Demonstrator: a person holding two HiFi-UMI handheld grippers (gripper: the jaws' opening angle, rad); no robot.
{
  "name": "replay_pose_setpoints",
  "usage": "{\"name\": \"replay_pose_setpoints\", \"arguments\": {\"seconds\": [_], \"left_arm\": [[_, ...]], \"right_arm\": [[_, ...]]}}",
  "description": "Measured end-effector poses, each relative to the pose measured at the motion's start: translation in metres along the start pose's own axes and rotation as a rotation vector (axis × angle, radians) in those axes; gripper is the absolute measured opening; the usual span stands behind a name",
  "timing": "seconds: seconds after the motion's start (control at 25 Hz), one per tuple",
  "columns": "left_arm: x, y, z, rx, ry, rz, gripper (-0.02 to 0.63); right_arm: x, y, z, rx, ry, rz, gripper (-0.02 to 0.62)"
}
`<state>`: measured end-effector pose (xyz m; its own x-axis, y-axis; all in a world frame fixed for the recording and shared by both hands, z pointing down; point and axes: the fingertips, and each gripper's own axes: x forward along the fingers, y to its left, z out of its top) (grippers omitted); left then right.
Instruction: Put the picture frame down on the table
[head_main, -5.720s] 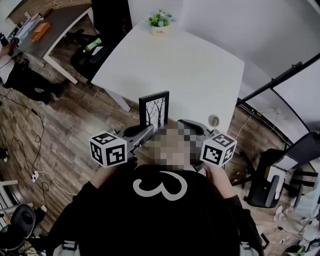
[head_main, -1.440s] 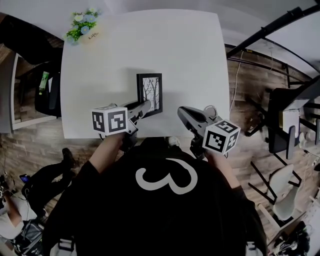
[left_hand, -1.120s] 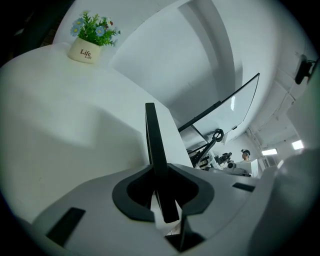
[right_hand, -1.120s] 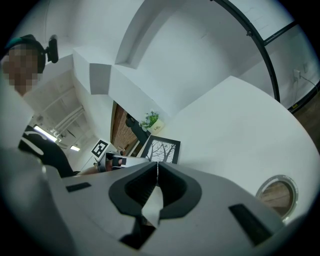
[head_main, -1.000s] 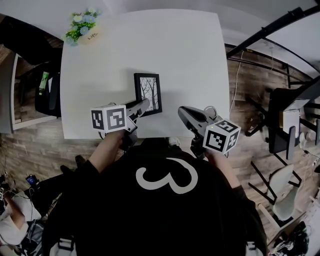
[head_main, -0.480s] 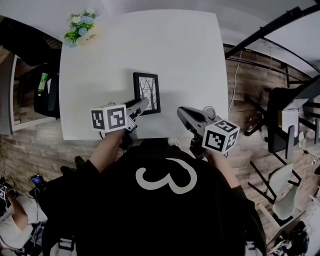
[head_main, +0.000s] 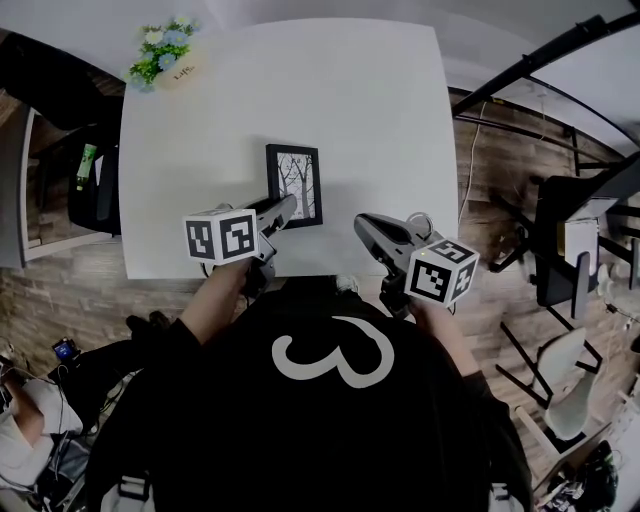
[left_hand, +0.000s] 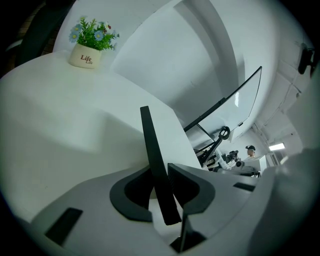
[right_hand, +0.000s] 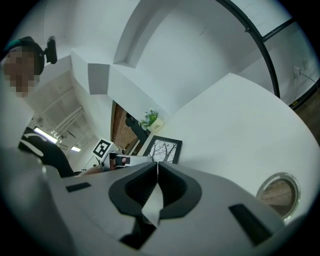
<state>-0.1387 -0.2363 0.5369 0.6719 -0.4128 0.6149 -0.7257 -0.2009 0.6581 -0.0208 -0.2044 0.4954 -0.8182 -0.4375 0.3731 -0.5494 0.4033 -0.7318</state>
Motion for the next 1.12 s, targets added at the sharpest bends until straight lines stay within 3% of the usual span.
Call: {"name": "replay_pose_setpoints", "arguments": {"seconds": [0.36,1.12], "left_arm": [[0.001,0.01,-0.005,0.011,0.019,0.034,0.147],[0.004,0.038,-0.022,0.068,0.071,0.162,0.198]], "right_arm": [[0.001,0.001,-0.004,0.0,0.006,0.001,0.025],[-0.003,0.003,-0.014,0.012,0.013,-0.009,0.025]]}}
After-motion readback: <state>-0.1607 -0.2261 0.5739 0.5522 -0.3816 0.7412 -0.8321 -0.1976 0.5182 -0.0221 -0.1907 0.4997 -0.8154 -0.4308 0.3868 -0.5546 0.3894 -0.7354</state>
